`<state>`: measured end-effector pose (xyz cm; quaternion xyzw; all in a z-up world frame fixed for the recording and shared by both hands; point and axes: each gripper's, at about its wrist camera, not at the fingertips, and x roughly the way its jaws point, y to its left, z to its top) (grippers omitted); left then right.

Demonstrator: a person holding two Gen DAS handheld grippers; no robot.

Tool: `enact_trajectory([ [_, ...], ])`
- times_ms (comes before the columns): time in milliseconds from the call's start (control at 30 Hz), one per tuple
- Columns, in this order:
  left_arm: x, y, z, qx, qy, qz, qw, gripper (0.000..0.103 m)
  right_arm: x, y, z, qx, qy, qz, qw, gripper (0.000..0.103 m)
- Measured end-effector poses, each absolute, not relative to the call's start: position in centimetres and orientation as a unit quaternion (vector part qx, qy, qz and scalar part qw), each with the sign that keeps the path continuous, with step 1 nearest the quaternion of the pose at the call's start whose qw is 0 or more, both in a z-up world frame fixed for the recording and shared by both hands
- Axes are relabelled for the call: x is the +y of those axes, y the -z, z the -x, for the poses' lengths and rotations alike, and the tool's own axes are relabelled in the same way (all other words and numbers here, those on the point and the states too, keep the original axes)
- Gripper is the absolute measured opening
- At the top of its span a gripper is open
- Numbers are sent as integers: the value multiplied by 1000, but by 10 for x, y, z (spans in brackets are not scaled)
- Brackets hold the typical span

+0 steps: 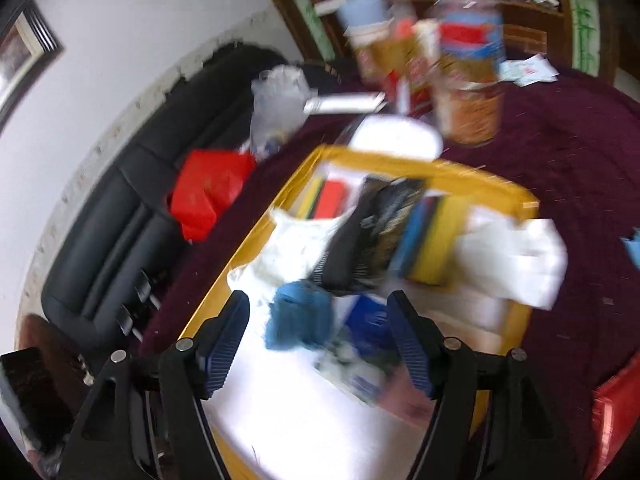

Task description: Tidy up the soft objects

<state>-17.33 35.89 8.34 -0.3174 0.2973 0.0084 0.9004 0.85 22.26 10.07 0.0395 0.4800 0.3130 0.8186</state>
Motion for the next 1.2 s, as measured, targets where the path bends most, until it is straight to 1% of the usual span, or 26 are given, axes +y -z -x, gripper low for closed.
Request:
enact_trajectory([
  [100,351,-87,174,296,-7,311,903,79,168,-119,1,448,-287,-51,845,79],
  [200,339,-91,172,298,0,304,905,79,102,-122,10,429,-241,-65,868,81],
  [433,281,-103,166,305,60,256,915,79,-58,-85,36,450,-115,-124,877,80],
  [600,225,-112,157,319,111,204,919,79,-126,-61,54,456,-70,-182,868,80],
  [733,183,-111,156,340,142,173,913,79,-134,-49,58,465,-83,-197,859,80],
  [967,138,-106,156,370,170,138,903,79,-91,-31,57,489,-170,-193,834,80],
  [1100,120,-105,153,383,182,118,898,79,-73,-33,62,497,-238,-180,815,81],
  [1200,114,-100,148,396,189,113,892,79,-92,-49,67,464,-221,-174,840,81],
])
